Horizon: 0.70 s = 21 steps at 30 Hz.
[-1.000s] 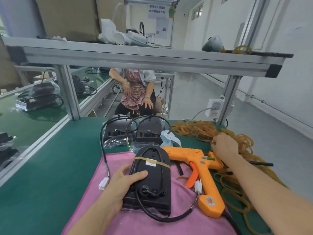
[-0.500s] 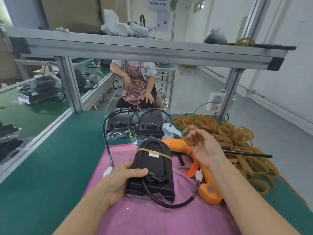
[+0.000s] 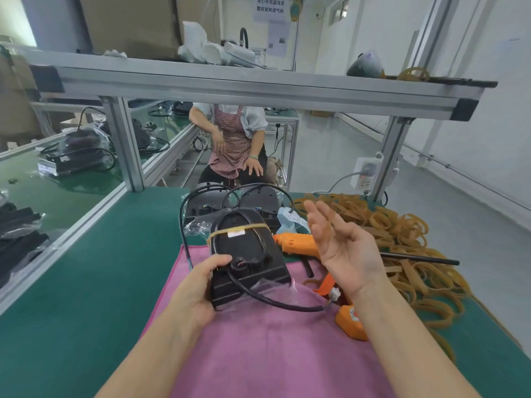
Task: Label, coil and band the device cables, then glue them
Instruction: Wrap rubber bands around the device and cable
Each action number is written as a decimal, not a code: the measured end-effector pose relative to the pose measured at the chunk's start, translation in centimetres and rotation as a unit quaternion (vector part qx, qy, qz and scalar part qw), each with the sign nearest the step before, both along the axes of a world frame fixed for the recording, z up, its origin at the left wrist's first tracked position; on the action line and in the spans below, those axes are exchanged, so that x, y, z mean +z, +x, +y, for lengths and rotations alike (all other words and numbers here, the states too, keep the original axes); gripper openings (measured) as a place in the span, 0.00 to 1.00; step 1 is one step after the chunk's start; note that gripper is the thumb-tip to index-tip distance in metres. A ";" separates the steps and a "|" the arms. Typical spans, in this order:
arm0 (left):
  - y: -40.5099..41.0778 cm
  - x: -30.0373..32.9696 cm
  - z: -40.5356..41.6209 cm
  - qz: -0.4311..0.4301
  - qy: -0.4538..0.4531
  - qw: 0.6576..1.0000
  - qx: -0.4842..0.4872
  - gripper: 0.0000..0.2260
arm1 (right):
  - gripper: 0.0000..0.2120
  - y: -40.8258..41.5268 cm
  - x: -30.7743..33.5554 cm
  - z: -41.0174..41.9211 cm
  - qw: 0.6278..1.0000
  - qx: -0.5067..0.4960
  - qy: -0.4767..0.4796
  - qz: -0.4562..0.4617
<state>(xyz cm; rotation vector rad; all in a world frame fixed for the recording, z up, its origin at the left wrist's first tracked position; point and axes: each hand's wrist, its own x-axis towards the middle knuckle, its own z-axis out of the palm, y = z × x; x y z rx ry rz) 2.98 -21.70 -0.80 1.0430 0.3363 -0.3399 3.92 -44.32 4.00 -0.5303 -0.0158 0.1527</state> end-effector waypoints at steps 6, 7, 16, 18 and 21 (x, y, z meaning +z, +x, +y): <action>1.0 1.1 0.2 -0.044 -0.057 0.994 0.087 0.12 | 0.17 -3.0 -1.0 -0.1 0.926 -0.056 -0.373 -0.025; 1.1 1.2 0.1 -0.046 -0.058 0.992 0.099 0.16 | 0.23 -3.8 -1.2 -0.1 0.907 -0.031 -0.419 -0.026; 1.3 0.4 -1.7 -0.072 -0.081 0.977 0.186 0.14 | 0.15 -6.1 -3.3 6.2 0.925 -0.030 -0.342 0.161; 1.0 0.1 -1.6 -0.081 -0.084 0.974 0.195 0.13 | 0.11 -5.8 -3.3 6.8 0.941 -0.072 -0.277 0.182; 0.4 -0.2 -1.7 -0.097 -0.079 0.973 0.193 0.16 | 0.06 -5.4 -3.1 7.4 0.943 -0.128 -0.243 0.187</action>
